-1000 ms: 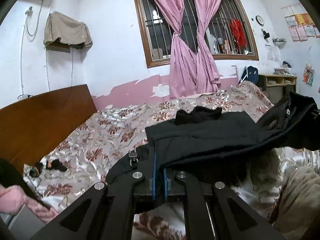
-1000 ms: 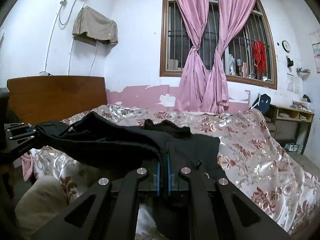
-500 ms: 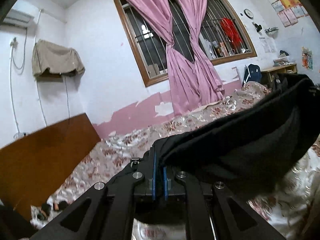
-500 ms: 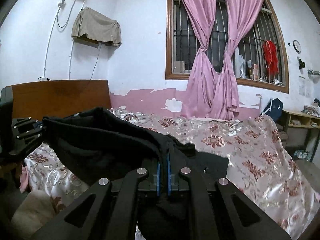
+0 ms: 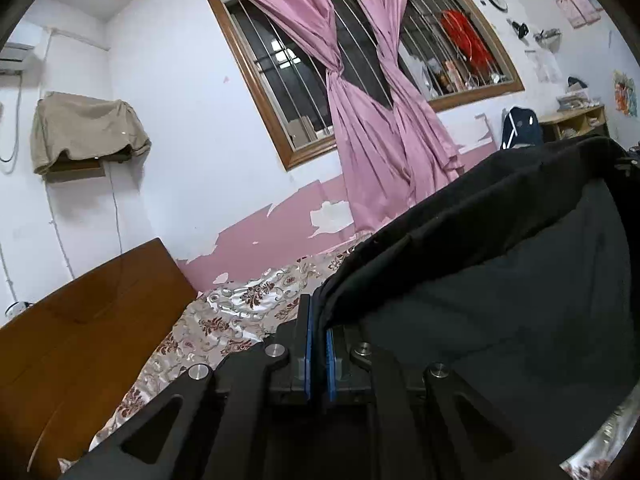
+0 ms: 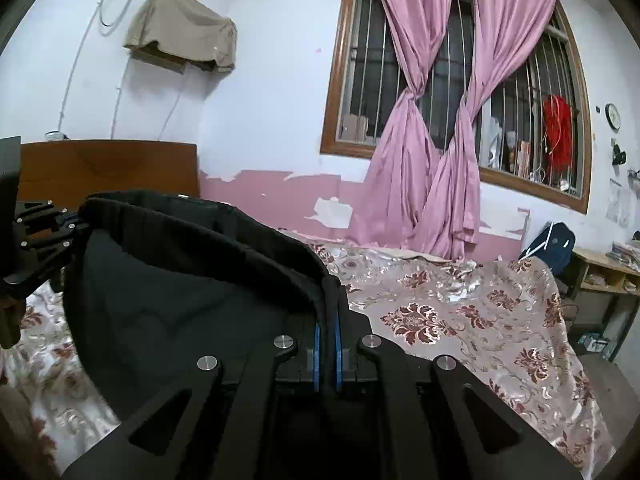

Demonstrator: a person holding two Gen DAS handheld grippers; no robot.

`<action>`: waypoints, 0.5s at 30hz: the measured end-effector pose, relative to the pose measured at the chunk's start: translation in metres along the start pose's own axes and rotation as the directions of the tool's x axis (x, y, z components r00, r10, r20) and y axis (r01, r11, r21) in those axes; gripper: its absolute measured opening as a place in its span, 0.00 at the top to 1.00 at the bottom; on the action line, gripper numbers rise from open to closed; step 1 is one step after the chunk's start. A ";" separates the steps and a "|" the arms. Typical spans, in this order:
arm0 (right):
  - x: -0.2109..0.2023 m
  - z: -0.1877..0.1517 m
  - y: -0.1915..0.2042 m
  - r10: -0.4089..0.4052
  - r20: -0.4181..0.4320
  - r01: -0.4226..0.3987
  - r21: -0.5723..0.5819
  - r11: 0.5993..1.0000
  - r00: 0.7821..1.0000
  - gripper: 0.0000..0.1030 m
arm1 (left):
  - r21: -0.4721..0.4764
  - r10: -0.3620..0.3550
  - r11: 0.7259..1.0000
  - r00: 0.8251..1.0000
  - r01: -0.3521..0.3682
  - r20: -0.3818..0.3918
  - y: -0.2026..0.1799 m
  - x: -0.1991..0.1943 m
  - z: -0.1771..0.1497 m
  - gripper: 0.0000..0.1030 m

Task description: Fold large clothes

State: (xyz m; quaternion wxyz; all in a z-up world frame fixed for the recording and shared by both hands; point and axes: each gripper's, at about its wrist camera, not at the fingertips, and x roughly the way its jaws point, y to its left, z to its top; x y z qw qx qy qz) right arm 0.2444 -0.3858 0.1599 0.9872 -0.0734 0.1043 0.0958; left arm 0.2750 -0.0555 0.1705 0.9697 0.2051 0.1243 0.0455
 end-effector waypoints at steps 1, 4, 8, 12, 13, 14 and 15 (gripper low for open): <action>0.014 0.002 -0.002 -0.008 -0.004 0.007 -0.003 1.000 1.000 0.95 | 0.006 0.003 1.000 1.000 -0.003 -0.003 -0.003 0.012 0.001 0.95; 0.055 0.002 -0.002 -0.032 -0.020 0.032 -0.005 0.999 0.999 0.95 | 0.025 0.014 1.000 1.000 -0.013 -0.018 -0.013 0.046 0.001 0.95; 0.107 -0.004 -0.002 -0.052 -0.055 0.052 -0.008 0.999 0.997 0.95 | 0.027 0.035 0.999 0.997 -0.033 -0.062 -0.027 0.088 -0.006 0.95; 0.143 -0.013 0.001 -0.077 -0.088 0.074 -0.032 0.997 0.993 0.95 | -0.031 0.020 0.999 0.993 -0.023 -0.113 -0.031 0.125 -0.013 0.95; 0.153 -0.015 0.002 -0.083 -0.100 0.079 -0.046 0.996 0.992 0.95 | -0.027 0.024 0.999 0.993 -0.027 -0.116 -0.034 0.132 -0.015 0.95; 0.158 -0.016 0.002 -0.087 -0.107 0.081 -0.054 0.995 0.991 0.95 | -0.017 0.028 0.999 0.992 -0.030 -0.121 -0.037 0.139 -0.017 0.95; 0.166 -0.017 0.003 -0.093 -0.115 0.086 -0.066 0.994 0.989 0.95 | -0.014 0.029 0.999 0.992 -0.031 -0.124 -0.039 0.144 -0.019 0.95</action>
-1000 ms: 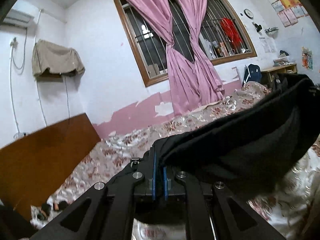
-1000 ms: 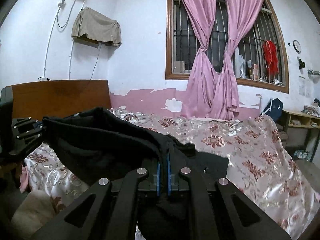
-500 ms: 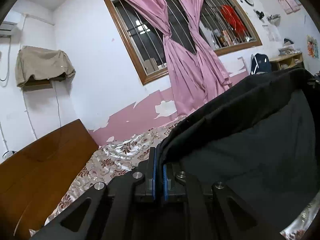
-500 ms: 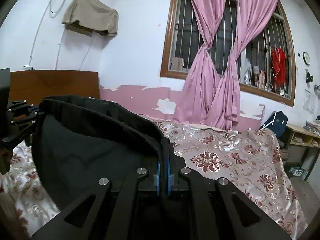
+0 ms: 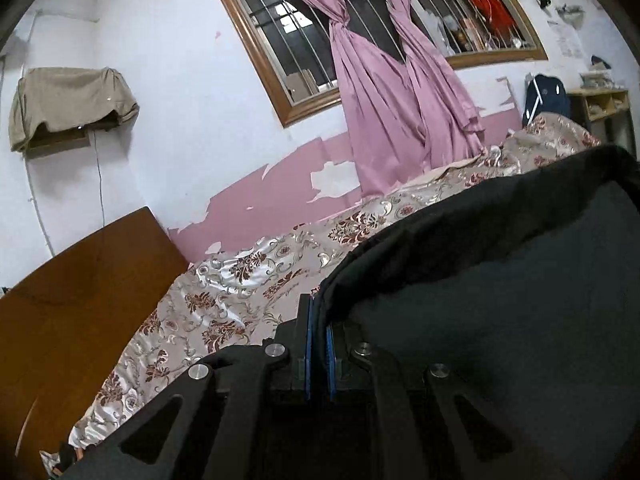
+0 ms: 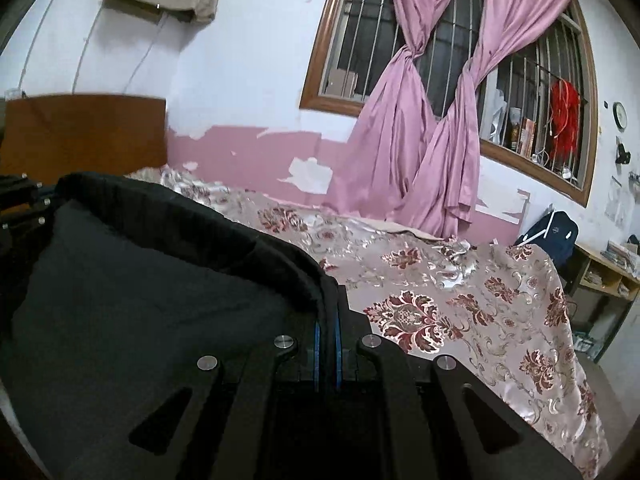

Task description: Fold large clothes

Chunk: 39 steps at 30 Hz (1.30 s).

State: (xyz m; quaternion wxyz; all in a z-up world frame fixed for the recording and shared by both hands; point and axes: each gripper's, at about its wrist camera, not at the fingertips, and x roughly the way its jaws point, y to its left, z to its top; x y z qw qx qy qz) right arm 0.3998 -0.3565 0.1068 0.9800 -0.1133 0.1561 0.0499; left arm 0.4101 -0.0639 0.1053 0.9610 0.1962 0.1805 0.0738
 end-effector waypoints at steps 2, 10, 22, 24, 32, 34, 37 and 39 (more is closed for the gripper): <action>0.011 0.001 0.001 -0.009 -0.012 0.009 -0.012 1.000 1.000 0.95 | -0.004 -0.005 1.000 1.000 0.005 -0.021 -0.003 0.013 -0.002 0.94; 0.056 -0.003 0.006 -0.024 -0.091 0.020 -0.041 0.999 0.996 0.95 | -0.062 -0.097 0.994 0.981 0.087 -0.168 -0.007 0.070 -0.011 0.93; 0.076 -0.020 -0.004 0.114 -0.166 -0.107 0.052 0.993 0.980 0.89 | -0.186 -0.127 0.976 0.988 0.110 -0.083 0.019 0.052 -0.009 0.03; 0.074 -0.022 -0.009 0.144 -0.164 -0.131 0.083 0.988 0.976 0.81 | -0.215 -0.147 0.967 0.988 0.134 -0.044 0.024 0.041 -0.005 0.03; 0.043 -0.008 -0.035 0.168 -0.079 -0.158 0.117 0.981 0.983 0.29 | -0.211 -0.174 0.963 0.985 0.167 -0.014 0.027 0.010 0.000 0.03; 0.032 -0.005 -0.040 0.178 -0.062 -0.170 0.115 0.979 0.982 0.19 | -0.224 -0.196 0.957 0.980 0.186 -0.022 0.027 0.003 -0.003 0.03; 0.015 -0.007 -0.046 0.194 -0.050 -0.187 0.116 0.975 0.980 0.14 | -0.242 -0.234 0.946 0.971 0.217 -0.044 0.024 -0.006 -0.012 0.03; 0.006 -0.014 -0.049 0.212 -0.055 -0.203 0.134 0.970 0.976 0.13 | -0.244 -0.270 0.937 0.961 0.248 -0.058 0.021 -0.011 -0.019 0.03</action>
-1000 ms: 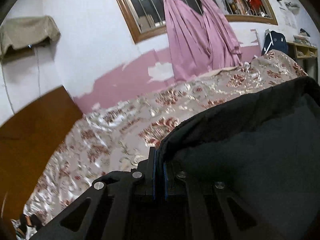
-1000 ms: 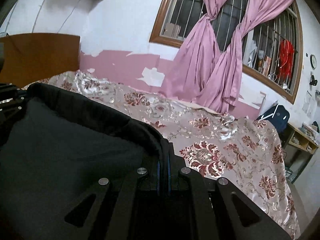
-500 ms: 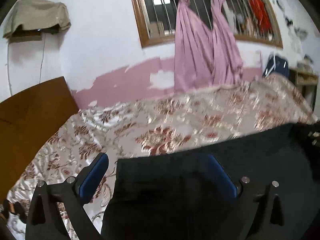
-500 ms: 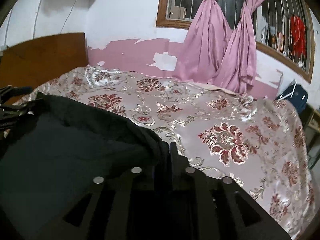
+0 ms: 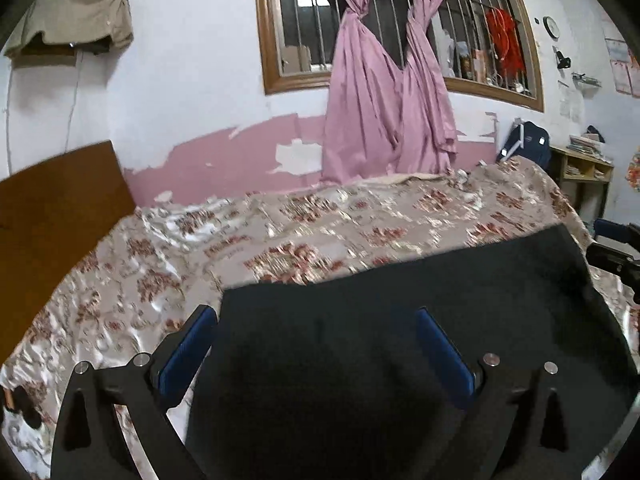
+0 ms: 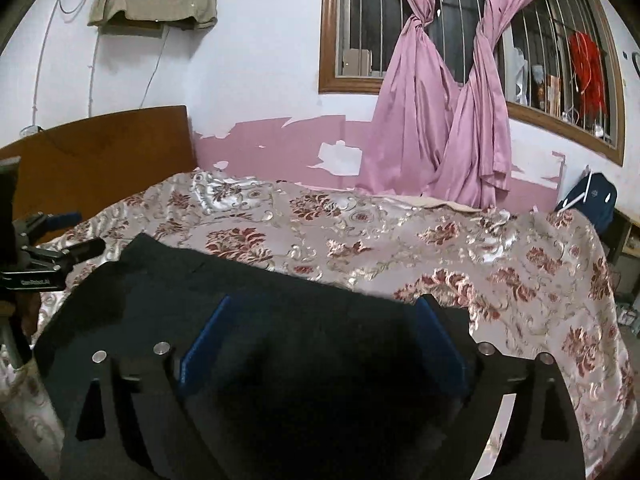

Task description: Fold large clothes

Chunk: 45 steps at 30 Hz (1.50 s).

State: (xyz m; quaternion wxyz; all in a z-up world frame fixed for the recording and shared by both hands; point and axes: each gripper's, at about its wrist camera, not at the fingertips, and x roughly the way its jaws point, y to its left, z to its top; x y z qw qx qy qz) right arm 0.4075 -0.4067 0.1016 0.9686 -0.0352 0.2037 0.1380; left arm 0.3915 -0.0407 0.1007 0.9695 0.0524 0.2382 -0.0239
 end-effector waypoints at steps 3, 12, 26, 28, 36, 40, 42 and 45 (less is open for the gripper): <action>-0.007 -0.015 -0.005 0.032 -0.021 -0.031 0.056 0.998 0.999 0.12 | 0.026 -0.060 0.998 0.998 0.060 -0.024 -0.009 -0.005 -0.017 0.03; 0.017 -0.068 -0.001 0.096 -0.124 -0.082 0.114 0.990 0.988 0.12 | 0.067 -0.103 0.992 0.992 0.108 -0.079 -0.031 0.018 -0.049 0.03; 0.095 -0.056 0.006 -0.019 -0.223 0.035 0.068 0.997 0.975 0.12 | -0.119 -0.084 0.991 0.985 0.066 -0.154 0.008 0.094 -0.036 0.00; 0.100 -0.053 0.006 -0.041 -0.224 0.056 0.060 0.997 0.974 0.12 | -0.193 -0.090 0.980 0.983 0.058 -0.162 0.022 0.104 -0.035 0.00; 0.131 -0.056 -0.007 -0.053 -0.306 0.087 0.097 0.991 0.951 0.02 | -0.318 -0.232 0.935 0.946 0.154 -0.224 0.044 0.134 -0.046 0.00; 0.146 -0.063 -0.011 0.006 -0.353 0.044 0.134 0.990 0.936 0.01 | -0.311 -0.224 0.939 0.948 0.147 -0.227 0.039 0.141 -0.051 0.00; 0.151 -0.068 -0.013 0.028 -0.359 0.029 0.152 0.988 0.933 0.01 | -0.303 -0.216 0.943 0.948 0.140 -0.235 0.037 0.146 -0.051 0.00; 0.157 -0.074 -0.016 0.052 -0.359 0.015 0.181 0.983 0.932 0.01 | -0.296 -0.206 0.946 0.948 0.131 -0.241 0.035 0.149 -0.049 0.00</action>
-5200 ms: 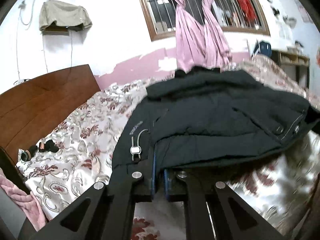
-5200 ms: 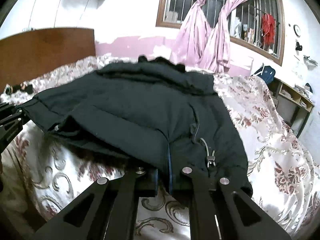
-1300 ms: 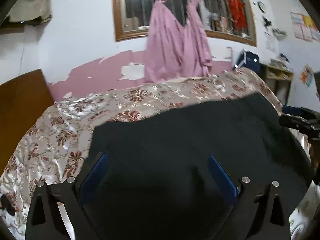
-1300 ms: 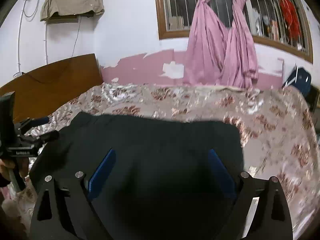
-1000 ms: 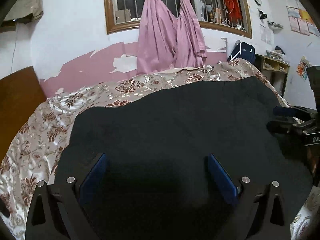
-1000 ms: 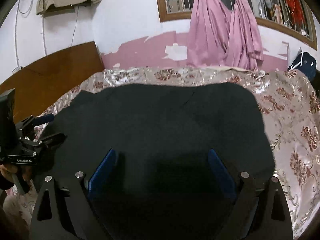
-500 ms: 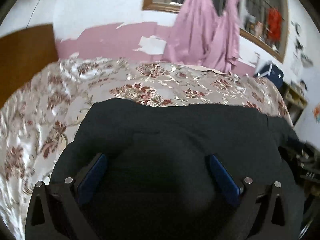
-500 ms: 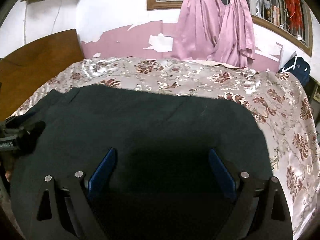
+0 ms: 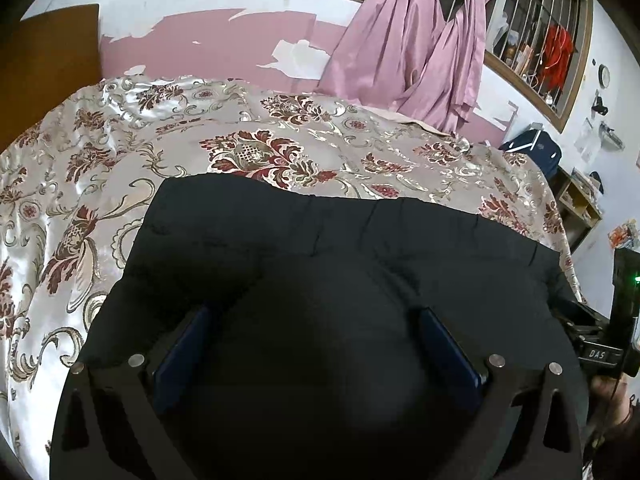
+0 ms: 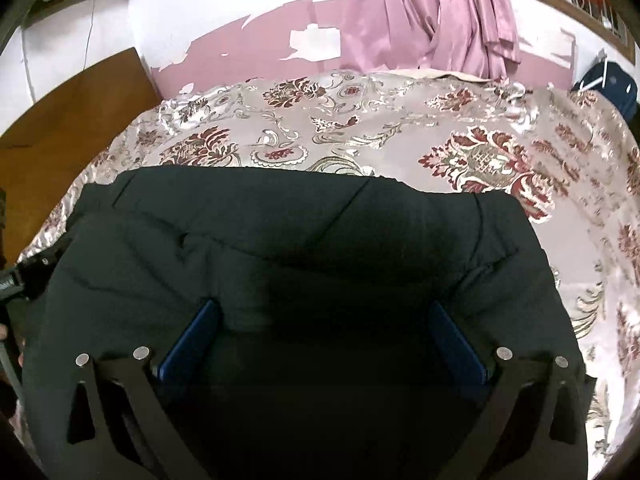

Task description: Fold large clothes

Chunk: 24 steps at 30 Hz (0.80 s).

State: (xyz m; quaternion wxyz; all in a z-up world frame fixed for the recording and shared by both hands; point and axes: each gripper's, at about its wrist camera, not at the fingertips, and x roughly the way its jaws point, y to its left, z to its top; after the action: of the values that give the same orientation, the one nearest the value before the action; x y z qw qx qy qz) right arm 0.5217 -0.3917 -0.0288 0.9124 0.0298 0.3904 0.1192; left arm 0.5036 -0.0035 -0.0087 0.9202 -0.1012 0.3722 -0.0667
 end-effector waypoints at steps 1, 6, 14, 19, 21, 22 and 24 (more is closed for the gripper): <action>0.002 0.000 -0.001 0.006 0.001 -0.006 0.006 1.000 1.000 0.01 | 0.003 0.005 1.000 1.000 -0.005 0.000 -0.001 0.001 0.000 0.00; 0.008 -0.003 -0.002 0.022 -0.001 -0.022 0.017 1.000 1.000 0.01 | 0.000 0.003 1.000 1.000 -0.003 0.001 -0.001 0.003 0.000 0.00; 0.015 -0.002 -0.004 0.033 -0.006 -0.033 0.030 0.999 0.999 0.01 | -0.006 0.003 1.000 1.000 -0.003 0.003 -0.001 0.010 0.000 0.00; 0.017 -0.002 -0.006 0.037 -0.002 -0.037 0.040 0.999 0.999 0.01 | -0.008 0.001 1.000 1.000 -0.001 0.007 0.000 0.011 0.000 0.00; 0.016 -0.004 -0.005 0.032 0.009 -0.033 0.038 0.999 0.999 0.01 | -0.009 0.001 1.000 1.000 -0.001 0.010 0.000 0.013 0.000 0.00; 0.016 -0.005 -0.005 0.031 0.013 -0.031 0.037 0.999 0.999 0.01 | -0.008 0.001 1.000 1.000 -0.001 0.011 0.000 0.014 0.000 0.00; 0.016 -0.006 -0.005 0.026 0.017 -0.026 0.036 0.999 1.000 0.01 | -0.008 0.002 1.000 1.000 -0.002 0.011 0.001 0.014 0.000 0.00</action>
State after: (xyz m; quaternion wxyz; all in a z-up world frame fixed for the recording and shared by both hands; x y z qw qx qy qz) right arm 0.5290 -0.3929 -0.0445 0.9133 0.0525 0.3844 0.1237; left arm 0.5131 -0.0056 -0.0185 0.9220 -0.1047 0.3674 -0.0638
